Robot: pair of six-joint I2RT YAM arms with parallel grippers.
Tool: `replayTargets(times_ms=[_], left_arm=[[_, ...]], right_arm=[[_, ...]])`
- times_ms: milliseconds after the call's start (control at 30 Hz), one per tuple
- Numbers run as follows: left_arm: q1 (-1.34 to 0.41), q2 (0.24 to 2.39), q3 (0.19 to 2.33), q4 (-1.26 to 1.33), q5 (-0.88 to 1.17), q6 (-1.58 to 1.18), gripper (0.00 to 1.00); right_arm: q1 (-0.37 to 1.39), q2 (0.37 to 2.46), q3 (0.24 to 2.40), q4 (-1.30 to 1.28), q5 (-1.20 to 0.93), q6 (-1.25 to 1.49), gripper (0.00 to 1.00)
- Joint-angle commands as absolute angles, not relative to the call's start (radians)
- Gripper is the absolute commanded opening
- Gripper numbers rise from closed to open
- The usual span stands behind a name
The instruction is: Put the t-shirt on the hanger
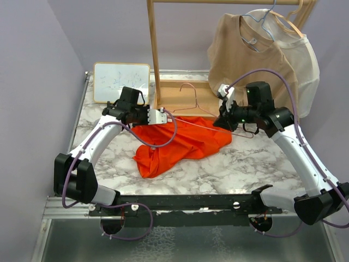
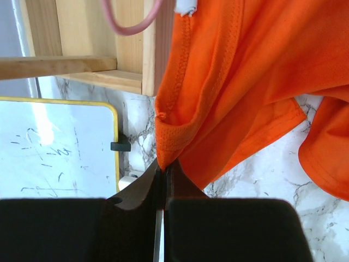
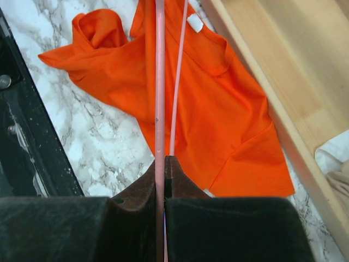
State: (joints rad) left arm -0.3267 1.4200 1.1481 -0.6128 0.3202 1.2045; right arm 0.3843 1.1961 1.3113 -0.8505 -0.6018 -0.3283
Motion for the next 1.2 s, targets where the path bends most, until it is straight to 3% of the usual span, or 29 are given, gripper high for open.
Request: replayTargets(times_ms=[0, 1167], left_arm=[[-0.303, 1.417, 1.162, -0.598, 0.402, 1.139, 0.0], [-0.238, 1.497, 1.262, -0.711, 0.542, 1.069, 0.0]], right_arm=[[0.387, 1.173, 1.292, -0.856, -0.663, -0.383, 0.01], [0.387, 1.231, 1.262, -0.848, -0.83, -0.475, 0.01]])
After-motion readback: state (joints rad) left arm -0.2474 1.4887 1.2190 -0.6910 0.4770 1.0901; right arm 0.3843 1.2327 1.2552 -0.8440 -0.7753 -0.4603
